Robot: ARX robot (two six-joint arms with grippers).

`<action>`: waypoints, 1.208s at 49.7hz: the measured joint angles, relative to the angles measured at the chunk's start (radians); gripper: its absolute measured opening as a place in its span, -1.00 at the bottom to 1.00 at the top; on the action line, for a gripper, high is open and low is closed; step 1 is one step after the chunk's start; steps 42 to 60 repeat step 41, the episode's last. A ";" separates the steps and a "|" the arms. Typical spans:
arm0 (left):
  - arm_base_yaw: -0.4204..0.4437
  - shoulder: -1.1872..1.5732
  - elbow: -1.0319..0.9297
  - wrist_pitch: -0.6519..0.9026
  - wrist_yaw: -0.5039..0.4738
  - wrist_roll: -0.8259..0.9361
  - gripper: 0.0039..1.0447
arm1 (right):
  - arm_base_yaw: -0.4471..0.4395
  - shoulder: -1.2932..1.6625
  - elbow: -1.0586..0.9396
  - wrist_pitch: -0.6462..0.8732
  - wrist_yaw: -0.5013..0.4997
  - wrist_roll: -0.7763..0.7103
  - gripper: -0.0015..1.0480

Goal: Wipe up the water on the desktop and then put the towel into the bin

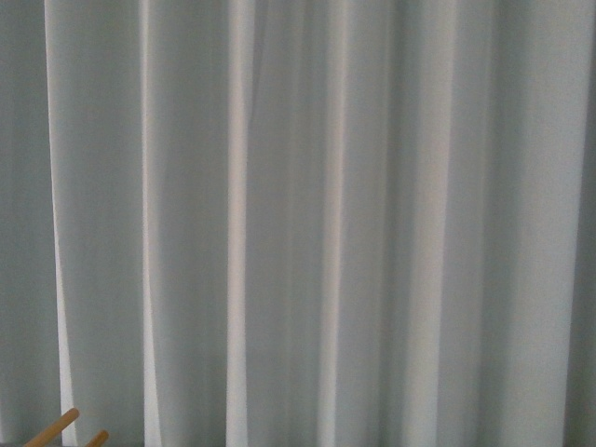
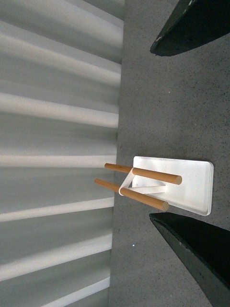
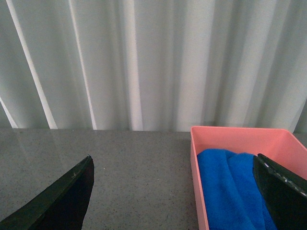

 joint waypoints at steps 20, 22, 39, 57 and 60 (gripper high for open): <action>0.000 0.000 0.000 0.000 0.000 0.000 0.88 | 0.000 0.000 0.000 0.000 0.000 0.000 0.87; 0.000 0.000 0.000 0.000 0.000 0.000 0.88 | 0.000 0.000 0.000 0.000 0.000 0.000 0.87; 0.000 0.000 0.000 0.000 0.000 0.000 0.88 | 0.000 0.000 0.000 0.000 0.000 0.000 0.87; 0.000 0.000 0.000 0.000 0.000 0.000 0.88 | 0.000 0.000 0.000 0.000 0.000 0.000 0.87; 0.000 0.000 0.000 0.000 0.000 0.000 0.88 | 0.000 0.000 0.000 0.000 0.000 0.000 0.87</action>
